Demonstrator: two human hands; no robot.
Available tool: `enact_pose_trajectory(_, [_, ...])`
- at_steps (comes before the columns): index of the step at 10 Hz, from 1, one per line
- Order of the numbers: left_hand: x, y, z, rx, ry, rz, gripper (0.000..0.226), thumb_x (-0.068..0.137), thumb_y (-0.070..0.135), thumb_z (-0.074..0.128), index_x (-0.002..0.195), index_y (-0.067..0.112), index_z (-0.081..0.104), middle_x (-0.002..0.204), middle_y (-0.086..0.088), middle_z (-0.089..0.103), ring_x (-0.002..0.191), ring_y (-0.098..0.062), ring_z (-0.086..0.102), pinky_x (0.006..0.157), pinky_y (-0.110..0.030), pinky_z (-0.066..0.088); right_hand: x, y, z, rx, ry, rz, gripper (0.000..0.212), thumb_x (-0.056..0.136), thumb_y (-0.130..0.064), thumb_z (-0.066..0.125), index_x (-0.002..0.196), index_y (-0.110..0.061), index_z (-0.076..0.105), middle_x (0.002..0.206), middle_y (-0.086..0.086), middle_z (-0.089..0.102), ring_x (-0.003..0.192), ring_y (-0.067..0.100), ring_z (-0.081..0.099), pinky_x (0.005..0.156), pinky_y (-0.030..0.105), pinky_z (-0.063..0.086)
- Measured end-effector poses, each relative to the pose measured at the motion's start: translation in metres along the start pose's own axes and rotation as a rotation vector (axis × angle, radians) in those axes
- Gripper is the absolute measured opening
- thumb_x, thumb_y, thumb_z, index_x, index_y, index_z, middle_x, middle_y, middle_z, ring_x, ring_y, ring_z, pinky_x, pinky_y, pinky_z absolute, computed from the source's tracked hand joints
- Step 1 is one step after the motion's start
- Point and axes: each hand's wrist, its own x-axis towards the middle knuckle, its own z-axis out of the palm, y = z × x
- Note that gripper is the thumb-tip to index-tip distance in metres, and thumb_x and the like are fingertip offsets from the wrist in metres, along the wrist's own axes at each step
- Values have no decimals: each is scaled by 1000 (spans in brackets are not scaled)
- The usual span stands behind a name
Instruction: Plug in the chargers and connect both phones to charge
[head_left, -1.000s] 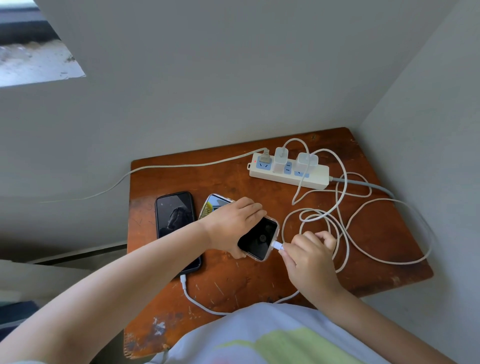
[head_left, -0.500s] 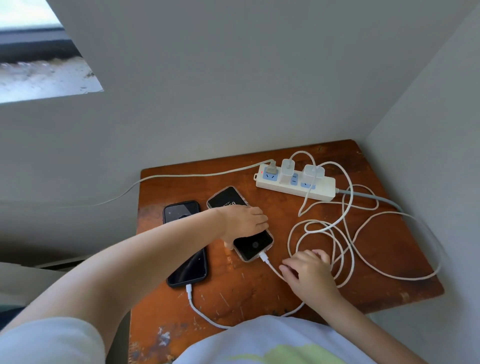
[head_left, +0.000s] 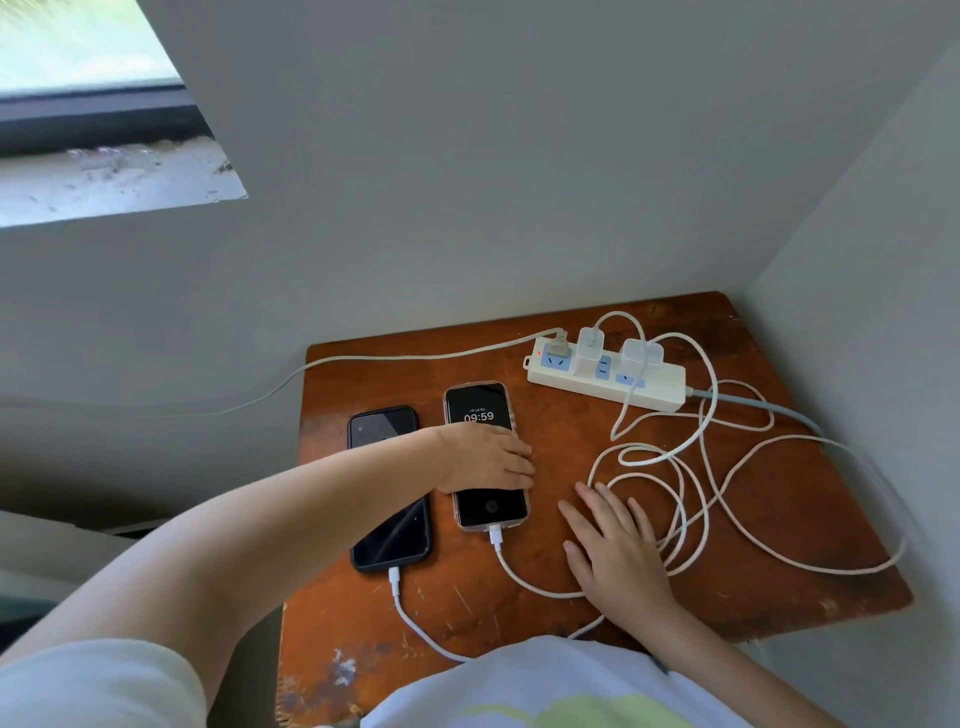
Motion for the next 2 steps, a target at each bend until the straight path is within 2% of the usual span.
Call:
enact_pose_trajectory(1, [-14,16,-4,10,74,-75,85,75,3,65,141,17,13,154,-8,7,140,-24,1,113,-41,5,1,-1,6,2,-140,26,46,92,-36,44,136,-24,35,150,9,28,139,30,20,110,52,19])
enact_pose_trajectory(2, [-29,23,3,-79,140,-212,83,79,5,62,142,18,9,154,-6,1,140,-22,-4,112,-37,3,4,2,13,-19,-189,26,50,96,-42,26,142,-29,13,156,2,4,142,24,-3,114,47,1])
